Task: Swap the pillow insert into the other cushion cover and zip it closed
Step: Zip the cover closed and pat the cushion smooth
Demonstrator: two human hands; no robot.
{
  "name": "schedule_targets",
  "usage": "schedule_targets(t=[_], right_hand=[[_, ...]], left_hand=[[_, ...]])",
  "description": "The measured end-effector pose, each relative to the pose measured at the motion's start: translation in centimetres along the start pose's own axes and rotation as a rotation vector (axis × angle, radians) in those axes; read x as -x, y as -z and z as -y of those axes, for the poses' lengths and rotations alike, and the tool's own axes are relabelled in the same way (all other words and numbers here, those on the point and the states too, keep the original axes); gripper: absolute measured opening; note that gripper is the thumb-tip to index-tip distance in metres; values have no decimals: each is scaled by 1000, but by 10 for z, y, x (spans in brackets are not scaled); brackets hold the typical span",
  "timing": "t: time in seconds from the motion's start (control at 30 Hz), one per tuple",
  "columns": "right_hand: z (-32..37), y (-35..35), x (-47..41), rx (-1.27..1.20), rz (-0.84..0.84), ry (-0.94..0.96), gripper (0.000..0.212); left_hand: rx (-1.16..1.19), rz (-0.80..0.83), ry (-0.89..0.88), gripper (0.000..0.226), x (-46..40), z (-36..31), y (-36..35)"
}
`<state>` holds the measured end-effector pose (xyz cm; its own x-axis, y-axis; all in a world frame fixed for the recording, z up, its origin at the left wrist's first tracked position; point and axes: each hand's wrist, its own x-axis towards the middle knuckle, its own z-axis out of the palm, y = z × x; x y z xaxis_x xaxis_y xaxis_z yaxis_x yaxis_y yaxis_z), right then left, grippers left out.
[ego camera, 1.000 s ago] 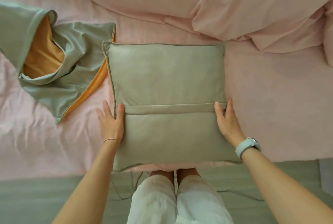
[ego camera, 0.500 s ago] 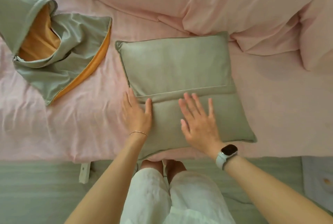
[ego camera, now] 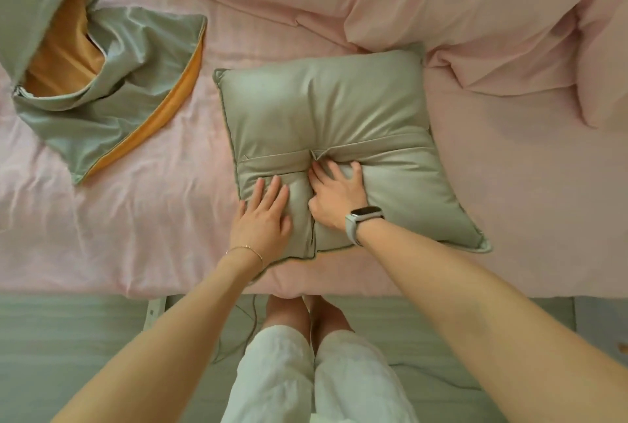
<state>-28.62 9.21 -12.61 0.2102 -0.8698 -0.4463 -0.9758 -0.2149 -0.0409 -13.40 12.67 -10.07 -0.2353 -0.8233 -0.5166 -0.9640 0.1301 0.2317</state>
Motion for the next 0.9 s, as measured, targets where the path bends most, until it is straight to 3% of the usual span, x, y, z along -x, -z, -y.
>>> schedule_targets(t=[0.1,0.2,0.37,0.47,0.57,0.77,0.9], right_hand=[[-15,-7,69,-41,-157,145,56],[-30,-16,123,-37,-229,252,55],[-35,-3,130,-83,-92,-23,62],[-37,-4,111,-125,169,-34,63],[-29,-19,88,-172,328,-56,60],[-8,-9,38,-198,476,-196,60],[-17,29,69,-252,480,-120,50]], left_hand=[[-57,42,-38,49,10,7,0],[-90,-101,-178,44,31,3,-3],[-76,-400,-312,54,39,3,-7],[-145,-297,-351,72,26,13,-14],[-225,-74,-279,92,16,11,-28],[-214,232,-62,76,-45,-9,-13],[-289,299,-152,59,-33,-12,22]])
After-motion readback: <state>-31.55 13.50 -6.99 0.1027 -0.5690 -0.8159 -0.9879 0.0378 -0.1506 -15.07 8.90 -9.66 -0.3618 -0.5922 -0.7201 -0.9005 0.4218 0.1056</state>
